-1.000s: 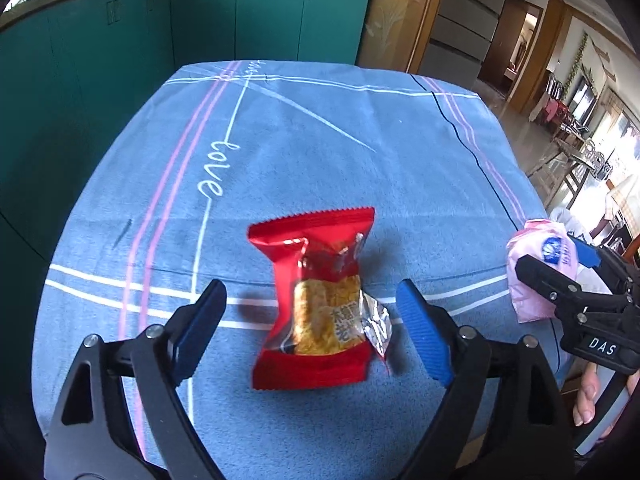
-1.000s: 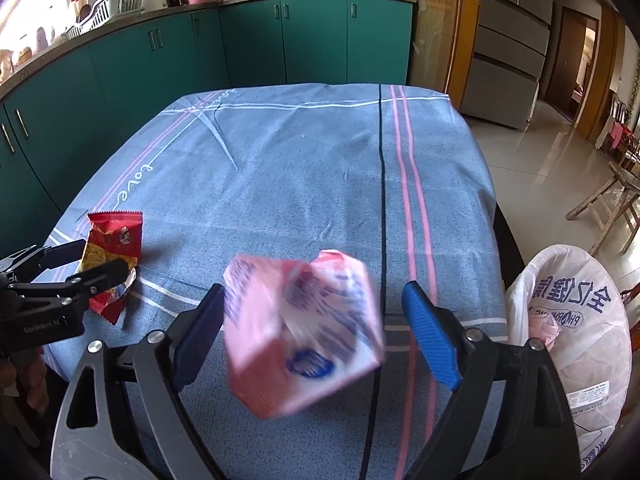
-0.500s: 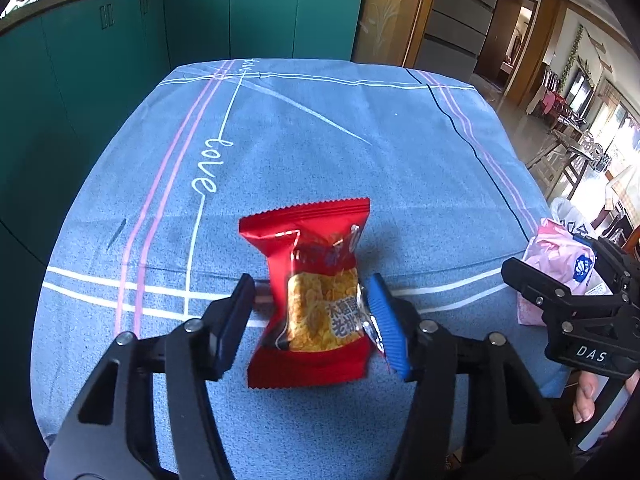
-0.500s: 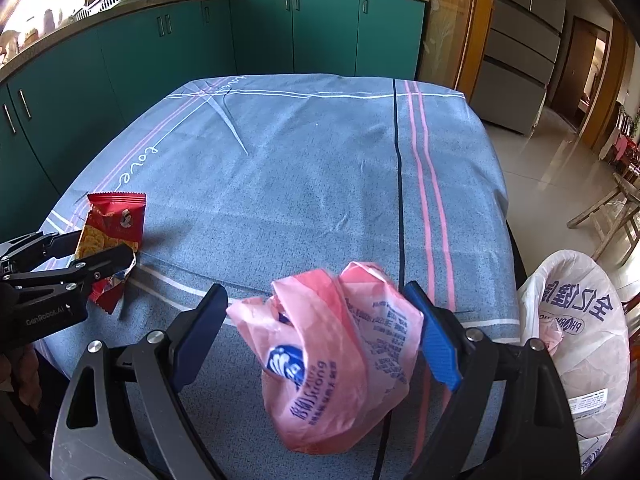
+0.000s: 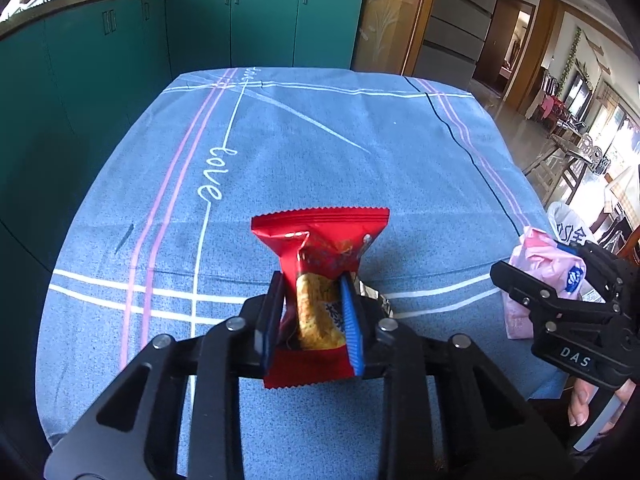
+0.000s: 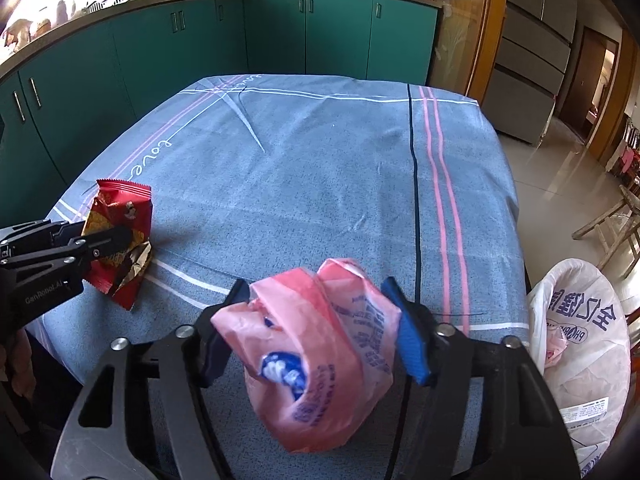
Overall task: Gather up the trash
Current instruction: 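Carry the snack packet and milk bag over the trash bin and open both grippers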
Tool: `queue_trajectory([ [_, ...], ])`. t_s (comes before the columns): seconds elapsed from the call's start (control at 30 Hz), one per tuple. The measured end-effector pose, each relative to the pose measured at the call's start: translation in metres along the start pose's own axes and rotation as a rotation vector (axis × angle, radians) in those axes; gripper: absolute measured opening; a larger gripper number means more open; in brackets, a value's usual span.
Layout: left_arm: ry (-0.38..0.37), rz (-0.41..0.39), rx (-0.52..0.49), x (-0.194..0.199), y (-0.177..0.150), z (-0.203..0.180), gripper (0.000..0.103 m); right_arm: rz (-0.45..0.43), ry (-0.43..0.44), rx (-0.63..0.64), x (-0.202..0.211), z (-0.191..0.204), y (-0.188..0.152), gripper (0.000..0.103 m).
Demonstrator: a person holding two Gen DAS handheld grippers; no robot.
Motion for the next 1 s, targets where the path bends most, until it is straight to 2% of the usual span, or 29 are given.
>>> queue_trajectory([
  [0.1, -0.001, -0.021, 0.002, 0.006, 0.003, 0.000, 0.029, -0.011, 0.011, -0.015, 0.003, -0.002, 0.002, 0.058],
  [0.33, -0.020, -0.133, -0.008, 0.034, 0.017, -0.009, 0.028, -0.054, -0.019, -0.056, 0.016, -0.021, 0.011, 0.058],
  [0.63, -0.029, -0.160, -0.032, 0.054, 0.028, -0.033, 0.028, -0.164, -0.129, -0.159, 0.062, -0.097, 0.020, 0.058],
  [0.83, -0.066, -0.163, -0.135, 0.052, 0.043, -0.089, 0.028, -0.202, -0.235, -0.260, 0.091, -0.168, -0.002, 0.058],
  [1.0, -0.133, -0.151, -0.230, 0.044, 0.051, -0.150, 0.028, -0.191, -0.322, -0.367, 0.107, -0.230, -0.041, 0.058],
])
Point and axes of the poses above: each gripper's, at about its wrist camera, not at the fingertips, and x roughly against the way its jaws point, z to its left, y to its top, the point moved 10 cm from there along -x, roughly the way its jaws point, and after that the axes turned 5 degrees about -y, right-handed, at the moved point
